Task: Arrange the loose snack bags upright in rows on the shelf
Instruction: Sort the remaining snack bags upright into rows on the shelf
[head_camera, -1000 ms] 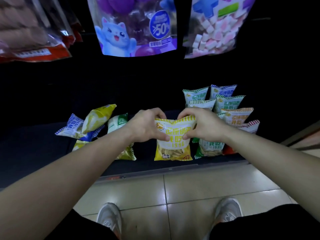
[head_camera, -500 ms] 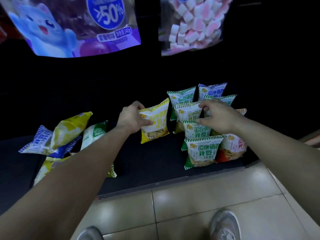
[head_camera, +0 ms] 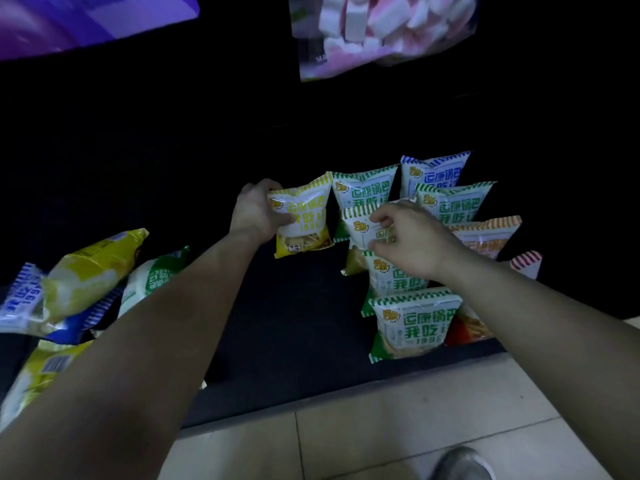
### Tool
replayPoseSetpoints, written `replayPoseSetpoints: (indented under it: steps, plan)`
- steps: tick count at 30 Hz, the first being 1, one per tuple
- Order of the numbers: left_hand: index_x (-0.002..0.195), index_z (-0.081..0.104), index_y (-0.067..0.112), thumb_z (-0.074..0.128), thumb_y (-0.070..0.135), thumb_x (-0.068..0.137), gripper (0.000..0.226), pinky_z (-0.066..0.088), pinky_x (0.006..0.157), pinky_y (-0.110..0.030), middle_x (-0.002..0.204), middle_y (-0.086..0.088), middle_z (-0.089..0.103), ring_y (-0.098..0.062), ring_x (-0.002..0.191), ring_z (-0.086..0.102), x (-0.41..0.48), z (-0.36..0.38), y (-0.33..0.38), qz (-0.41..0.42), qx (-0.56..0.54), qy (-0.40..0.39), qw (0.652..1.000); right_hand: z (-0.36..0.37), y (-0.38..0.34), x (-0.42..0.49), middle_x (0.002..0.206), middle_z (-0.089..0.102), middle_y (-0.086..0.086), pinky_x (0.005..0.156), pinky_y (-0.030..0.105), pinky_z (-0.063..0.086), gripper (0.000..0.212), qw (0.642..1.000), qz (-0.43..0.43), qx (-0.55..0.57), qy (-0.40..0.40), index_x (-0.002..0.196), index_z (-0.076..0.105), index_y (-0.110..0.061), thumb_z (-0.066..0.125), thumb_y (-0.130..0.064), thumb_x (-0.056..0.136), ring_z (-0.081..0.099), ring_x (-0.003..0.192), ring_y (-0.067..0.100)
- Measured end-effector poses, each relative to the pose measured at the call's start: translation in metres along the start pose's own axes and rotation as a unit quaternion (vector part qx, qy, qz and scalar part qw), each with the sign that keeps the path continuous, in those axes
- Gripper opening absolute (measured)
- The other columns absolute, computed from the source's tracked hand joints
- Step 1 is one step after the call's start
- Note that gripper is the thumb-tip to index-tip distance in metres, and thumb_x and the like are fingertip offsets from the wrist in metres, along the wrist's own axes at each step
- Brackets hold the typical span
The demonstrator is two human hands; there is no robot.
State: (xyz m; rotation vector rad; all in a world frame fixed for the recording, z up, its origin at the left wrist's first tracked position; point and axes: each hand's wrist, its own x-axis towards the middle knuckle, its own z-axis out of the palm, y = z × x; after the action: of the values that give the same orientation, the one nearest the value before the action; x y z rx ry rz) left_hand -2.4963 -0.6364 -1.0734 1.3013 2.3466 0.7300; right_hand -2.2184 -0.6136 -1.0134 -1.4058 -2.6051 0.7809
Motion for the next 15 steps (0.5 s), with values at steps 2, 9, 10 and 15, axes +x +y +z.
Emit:
replayPoseSetpoints:
  steps: [2, 9, 10, 15]
  plan:
    - [0.135, 0.050, 0.020, 0.087, 0.025, 0.070, 0.076, 0.048, 0.086, -0.030, 0.131, -0.008, 0.049, -0.024, 0.111, 0.056, -0.003, 0.002, 0.001, 0.000, 0.004, 0.014, 1.000, -0.001, 0.001, 0.000, 0.139, 0.046, 0.004, 0.090, 0.031, 0.041, 0.048, 1.000, 0.007, 0.009, 0.007, 0.140, 0.048, -0.021, 0.062, -0.034, 0.096, 0.053, 0.118, 0.020]
    - [0.144, 0.038, 0.021, 0.080, 0.029, 0.077, 0.080, 0.049, 0.093, -0.043, 0.142, -0.010, 0.039, -0.033, 0.119, 0.053, -0.030, -0.020, 0.007, 0.001, 0.063, 0.015, 0.998, -0.006, -0.021, -0.010, 0.141, 0.044, 0.005, 0.100, 0.045, 0.046, 0.050, 0.999, 0.007, -0.042, -0.007, 0.139, 0.048, -0.022, 0.062, -0.037, 0.094, 0.050, 0.126, 0.026]
    - [0.146, 0.037, 0.021, 0.080, 0.031, 0.077, 0.082, 0.049, 0.094, -0.042, 0.143, -0.010, 0.038, -0.033, 0.121, 0.052, -0.035, -0.028, 0.007, -0.001, 0.062, 0.006, 0.998, -0.007, -0.027, -0.012, 0.140, 0.044, 0.004, 0.099, 0.046, 0.046, 0.050, 0.998, 0.002, -0.057, -0.015, 0.139, 0.047, -0.023, 0.061, -0.039, 0.094, 0.049, 0.126, 0.026]
    - [0.146, 0.037, 0.022, 0.077, 0.040, 0.079, 0.081, 0.046, 0.097, -0.038, 0.143, -0.008, 0.041, -0.028, 0.126, 0.048, -0.081, -0.085, -0.005, 0.018, 0.135, -0.078, 0.988, -0.013, -0.071, -0.025, 0.137, 0.043, 0.004, 0.097, 0.042, 0.046, 0.054, 0.995, -0.027, -0.092, -0.041, 0.142, 0.045, -0.023, 0.061, -0.040, 0.094, 0.047, 0.126, 0.027]
